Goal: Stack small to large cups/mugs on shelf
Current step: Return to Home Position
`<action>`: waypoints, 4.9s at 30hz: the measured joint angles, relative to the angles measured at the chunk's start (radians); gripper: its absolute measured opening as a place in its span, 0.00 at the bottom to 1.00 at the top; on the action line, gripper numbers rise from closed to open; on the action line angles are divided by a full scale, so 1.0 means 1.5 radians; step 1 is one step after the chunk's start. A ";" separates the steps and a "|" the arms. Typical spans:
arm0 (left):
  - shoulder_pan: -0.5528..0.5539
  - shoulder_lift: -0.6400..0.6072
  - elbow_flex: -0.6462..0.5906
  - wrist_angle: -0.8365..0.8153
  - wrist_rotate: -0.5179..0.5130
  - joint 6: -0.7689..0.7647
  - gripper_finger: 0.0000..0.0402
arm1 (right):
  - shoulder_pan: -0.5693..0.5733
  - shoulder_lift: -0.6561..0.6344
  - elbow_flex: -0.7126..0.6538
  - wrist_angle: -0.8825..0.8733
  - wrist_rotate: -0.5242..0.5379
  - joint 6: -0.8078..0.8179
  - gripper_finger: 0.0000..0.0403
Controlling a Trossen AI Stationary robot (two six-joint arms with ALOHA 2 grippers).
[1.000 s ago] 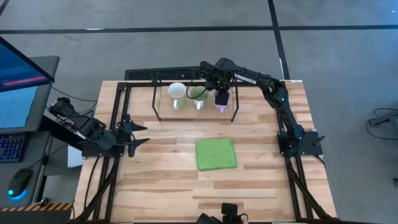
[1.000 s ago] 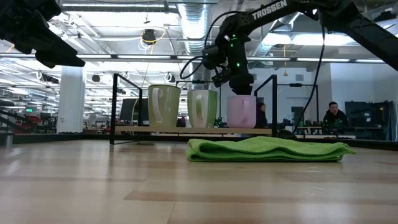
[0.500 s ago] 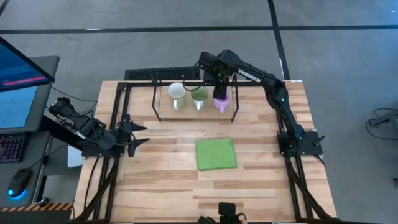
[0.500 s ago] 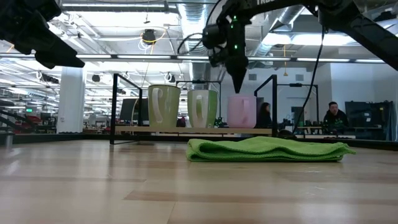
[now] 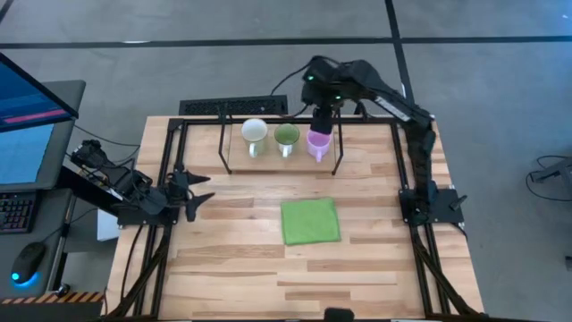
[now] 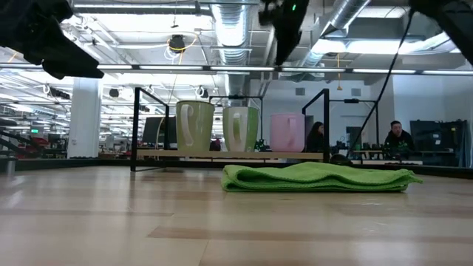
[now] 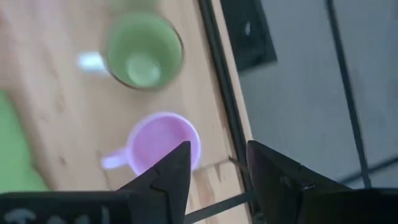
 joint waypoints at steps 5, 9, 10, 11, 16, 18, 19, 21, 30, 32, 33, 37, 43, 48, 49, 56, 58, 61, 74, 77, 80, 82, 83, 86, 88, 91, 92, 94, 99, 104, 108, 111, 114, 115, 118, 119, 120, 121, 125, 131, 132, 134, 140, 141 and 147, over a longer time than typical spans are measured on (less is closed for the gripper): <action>0.000 0.000 0.000 0.030 -0.032 0.033 0.61 | 0.015 -0.078 -0.001 0.027 -0.069 -0.002 0.44; 0.000 0.000 0.000 0.105 -0.034 0.109 0.61 | 0.022 -0.142 -0.008 0.051 -0.106 -0.003 0.44; 0.000 0.000 0.000 0.128 -0.034 0.132 0.61 | 0.022 -0.158 -0.013 0.055 -0.112 -0.003 0.44; 0.000 0.000 0.000 0.151 -0.034 0.154 0.61 | 0.023 -0.173 -0.020 0.061 -0.117 -0.004 0.44; 0.000 -0.001 0.000 0.237 -0.034 0.250 0.61 | 0.025 -0.255 -0.115 0.132 -0.129 0.000 0.44; 0.000 -0.001 0.000 0.255 -0.034 0.283 0.61 | 0.025 -0.295 -0.181 0.174 -0.130 -0.003 0.44; 0.000 -0.001 0.000 0.263 -0.035 0.296 0.61 | 0.025 -0.316 -0.219 0.195 -0.130 -0.004 0.44; 0.000 -0.001 0.000 0.274 -0.040 0.313 0.61 | 0.025 -0.360 -0.301 0.242 -0.130 -0.004 0.44; 0.000 -0.001 0.000 0.270 -0.135 0.324 0.61 | -0.027 -0.598 -0.714 0.526 -0.218 -0.013 0.44; 0.000 -0.001 0.000 0.266 -0.144 0.339 0.61 | -0.052 -0.649 -0.793 0.614 -0.264 -0.015 0.44; 0.002 -0.001 0.000 0.266 -0.150 0.349 0.61 | -0.065 -0.673 -0.829 0.651 -0.280 -0.014 0.44; 0.018 -0.001 0.000 0.266 -0.193 0.358 0.61 | -0.114 -0.743 -0.950 0.770 -0.310 0.001 0.44; 0.053 -0.001 0.000 0.240 -0.247 0.350 0.61 | -0.164 -0.811 -1.086 0.923 -0.369 0.049 0.44; 0.086 -0.001 0.000 0.214 -0.279 0.331 0.61 | -0.192 -0.845 -1.180 1.020 -0.372 0.087 0.44; 0.094 -0.001 0.000 0.203 -0.293 0.322 0.61 | -0.197 -0.852 -1.198 1.030 -0.372 0.090 0.44; 0.155 -0.001 0.000 0.171 -0.338 0.228 0.61 | -0.219 -0.899 -1.287 1.090 -0.377 0.113 0.44; 0.181 -0.001 0.000 0.166 -0.355 0.210 0.61 | -0.221 -0.912 -1.310 1.126 -0.377 0.122 0.44; 0.229 -0.001 0.000 0.164 -0.387 0.203 0.61 | -0.228 -0.930 -1.334 1.140 -0.377 0.126 0.44; 0.469 0.000 -0.021 0.093 -0.243 0.110 0.61 | -0.264 -0.955 -1.362 1.149 -0.395 0.135 0.44; 0.508 0.000 -0.066 0.242 -0.122 0.217 0.61 | -0.279 -0.955 -1.362 1.149 -0.429 0.135 0.44; 0.553 0.000 -0.119 0.436 0.000 0.346 0.61 | -0.292 -0.955 -1.362 1.148 -0.447 0.144 0.44; 0.587 0.000 -0.142 0.526 0.023 0.394 0.61 | -0.295 -0.955 -1.362 1.148 -0.456 0.147 0.44; 0.603 -0.001 -0.147 0.549 0.022 0.401 0.61 | -0.296 -0.955 -1.362 1.148 -0.462 0.147 0.44; 0.653 -0.001 -0.149 0.536 0.020 0.390 0.61 | -0.298 -0.955 -1.362 1.147 -0.466 0.147 0.44; 0.683 -0.001 -0.149 0.510 0.023 0.373 0.61 | -0.298 -0.955 -1.362 1.143 -0.466 0.143 0.44; 0.724 -0.001 -0.149 0.474 0.032 0.339 0.61 | -0.298 -0.955 -1.362 1.142 -0.466 0.140 0.44; 0.735 -0.001 -0.149 0.467 0.039 0.329 0.61 | -0.298 -0.955 -1.363 1.142 -0.465 0.140 0.44; 0.754 -0.001 -0.149 0.460 0.057 0.324 0.61 | -0.299 -0.956 -1.375 1.151 -0.463 0.140 0.44; 0.776 -0.001 -0.149 0.456 0.069 0.322 0.61 | -0.321 -0.973 -1.426 1.165 -0.461 0.153 0.44; 0.781 -0.002 -0.149 0.454 0.066 0.322 0.61 | -0.343 -1.026 -1.460 1.152 -0.462 0.176 0.44; 0.781 -0.003 -0.149 0.452 0.059 0.322 0.61 | -0.346 -1.080 -1.476 1.137 -0.461 0.185 0.44; 0.781 -0.013 -0.149 0.436 0.058 0.315 0.61 | -0.346 -1.127 -1.496 1.139 -0.461 0.198 0.44; 0.781 -0.041 -0.149 0.398 0.058 0.298 0.61 | -0.346 -1.170 -1.515 1.115 -0.461 0.210 0.44; 0.781 -0.054 -0.149 0.383 0.058 0.292 0.61 | -0.346 -1.184 -1.515 1.102 -0.461 0.210 0.44; 0.781 -0.105 -0.149 0.338 0.058 0.287 0.61 | -0.346 -1.226 -1.515 1.062 -0.461 0.211 0.44; 0.781 -0.125 -0.149 0.324 0.058 0.285 0.61 | -0.346 -1.239 -1.515 1.046 -0.461 0.211 0.44; 0.781 -0.146 -0.149 0.312 0.058 0.283 0.61 | -0.346 -1.252 -1.515 1.034 -0.461 0.210 0.44; 0.781 -0.168 -0.149 0.299 0.059 0.281 0.61 | -0.346 -1.266 -1.515 1.027 -0.461 0.210 0.44; 0.780 -0.203 -0.148 0.272 0.071 0.285 0.61 | -0.346 -1.317 -1.514 0.983 -0.461 0.210 0.44; 0.779 -0.204 -0.149 0.252 0.087 0.277 0.61 | -0.345 -1.320 -1.514 0.944 -0.457 0.205 0.44; 0.779 -0.204 -0.149 0.251 0.086 0.277 0.61 | -0.345 -1.320 -1.514 0.938 -0.458 0.204 0.44; 0.779 -0.203 -0.149 0.244 0.086 0.276 0.61 | -0.345 -1.319 -1.514 0.931 -0.456 0.194 0.44; 0.779 -0.203 -0.149 0.224 0.086 0.264 0.61 | -0.346 -1.319 -1.514 0.932 -0.416 0.174 0.44; 0.779 -0.203 -0.149 0.219 0.085 0.260 0.61 | -0.346 -1.319 -1.514 0.932 -0.407 0.173 0.44; 0.779 -0.203 -0.149 0.203 0.083 0.246 0.61 | -0.346 -1.319 -1.514 0.943 -0.392 0.169 0.44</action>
